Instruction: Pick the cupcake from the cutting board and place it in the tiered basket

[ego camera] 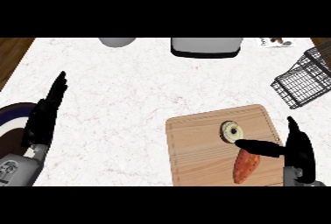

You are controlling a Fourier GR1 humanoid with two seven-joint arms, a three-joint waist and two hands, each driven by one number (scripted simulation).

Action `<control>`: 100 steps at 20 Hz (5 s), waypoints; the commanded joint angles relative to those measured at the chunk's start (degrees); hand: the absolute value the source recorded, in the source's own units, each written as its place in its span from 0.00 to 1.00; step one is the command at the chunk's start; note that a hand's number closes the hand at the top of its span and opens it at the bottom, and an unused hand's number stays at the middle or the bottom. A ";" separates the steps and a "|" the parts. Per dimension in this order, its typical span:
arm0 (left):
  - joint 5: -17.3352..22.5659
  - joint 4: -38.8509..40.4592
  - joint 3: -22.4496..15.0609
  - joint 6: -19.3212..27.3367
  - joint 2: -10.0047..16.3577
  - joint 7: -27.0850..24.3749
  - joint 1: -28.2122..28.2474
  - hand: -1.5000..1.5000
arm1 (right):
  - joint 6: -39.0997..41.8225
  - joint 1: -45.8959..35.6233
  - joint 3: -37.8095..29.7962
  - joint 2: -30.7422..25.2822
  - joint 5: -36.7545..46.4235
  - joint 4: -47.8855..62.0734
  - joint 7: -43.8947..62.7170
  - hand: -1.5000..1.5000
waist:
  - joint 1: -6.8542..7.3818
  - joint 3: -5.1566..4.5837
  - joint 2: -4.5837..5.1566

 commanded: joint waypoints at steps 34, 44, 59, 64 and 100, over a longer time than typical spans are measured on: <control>-2.20 0.25 3.29 -2.36 -1.62 0.53 1.29 0.50 | 11.11 -9.85 -4.08 13.48 14.62 14.23 13.21 0.00 | -0.66 0.30 -0.28; -1.59 1.18 5.19 -5.28 -1.61 -1.25 1.63 0.50 | 8.97 -14.30 -3.77 13.48 10.30 20.15 13.20 0.00 | -0.34 0.31 -0.22; -5.62 -0.05 4.96 -3.43 -4.65 2.08 0.83 0.50 | 8.37 -16.39 -1.21 13.42 7.07 21.20 9.57 1.00 | -0.98 0.34 -0.48; -6.35 1.60 5.43 -3.39 -5.59 -0.01 0.94 0.50 | 25.11 -11.96 10.56 8.05 3.70 18.35 -19.34 1.00 | -1.49 0.39 -0.66; -7.92 3.04 9.57 -8.80 -7.59 -2.77 2.17 0.50 | 44.47 -22.87 -26.89 -35.08 -25.92 3.96 -67.70 1.00 | 0.01 0.31 0.09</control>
